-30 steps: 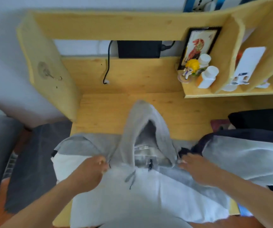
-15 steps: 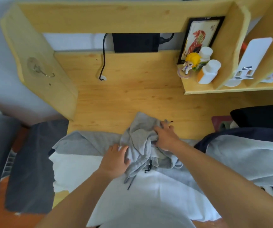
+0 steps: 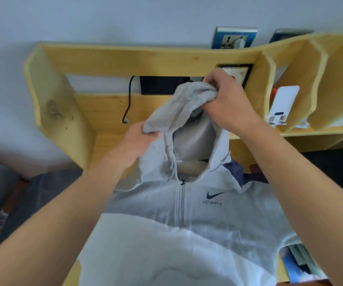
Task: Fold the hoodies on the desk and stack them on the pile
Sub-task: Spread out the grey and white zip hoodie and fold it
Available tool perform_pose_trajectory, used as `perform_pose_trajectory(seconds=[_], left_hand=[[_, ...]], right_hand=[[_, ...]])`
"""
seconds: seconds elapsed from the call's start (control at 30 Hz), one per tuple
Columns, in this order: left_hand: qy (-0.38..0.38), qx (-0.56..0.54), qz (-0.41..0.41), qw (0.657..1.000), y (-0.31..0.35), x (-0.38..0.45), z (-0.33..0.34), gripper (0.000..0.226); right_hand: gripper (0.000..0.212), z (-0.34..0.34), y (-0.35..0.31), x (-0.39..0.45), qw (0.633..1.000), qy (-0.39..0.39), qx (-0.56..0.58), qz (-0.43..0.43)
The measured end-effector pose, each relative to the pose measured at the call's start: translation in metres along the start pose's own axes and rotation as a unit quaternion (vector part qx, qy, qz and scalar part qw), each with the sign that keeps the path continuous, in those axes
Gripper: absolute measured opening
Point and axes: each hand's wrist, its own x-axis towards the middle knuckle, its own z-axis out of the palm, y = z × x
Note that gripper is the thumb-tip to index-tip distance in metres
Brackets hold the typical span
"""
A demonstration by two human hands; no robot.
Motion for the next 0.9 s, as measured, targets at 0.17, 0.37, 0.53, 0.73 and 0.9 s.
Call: perform_pose_trajectory(seconds=[0.17,0.37,0.53,0.73,0.9], left_hand=[[-0.008,0.021,0.044,0.999,0.035,0.004,-0.024,0.019],[-0.088,0.227,0.109,0.964,-0.089,-0.073,-0.013,0.040],[-0.106,0.280,-0.162,0.940,-0.215,-0.137,-0.009,0.038],[0.052,-0.059,-0.379,0.922,-0.199,-0.114,0.030,0.020],[0.024,-0.094,-0.362,0.927,-0.198,-0.099,0.052,0.022]], right_hand=[[0.049,-0.011,0.011,-0.023,0.999,-0.046,0.003,-0.010],[0.056,0.066,0.090,-0.213,0.934,-0.279,-0.196,-0.108],[0.016,0.092,0.162,-0.317,0.917,-0.244,-0.150,0.278],[0.018,0.117,0.182,-0.265,0.821,-0.008,0.034,0.570],[0.030,0.148,0.183,-0.232,0.731,-0.002,0.192,0.654]])
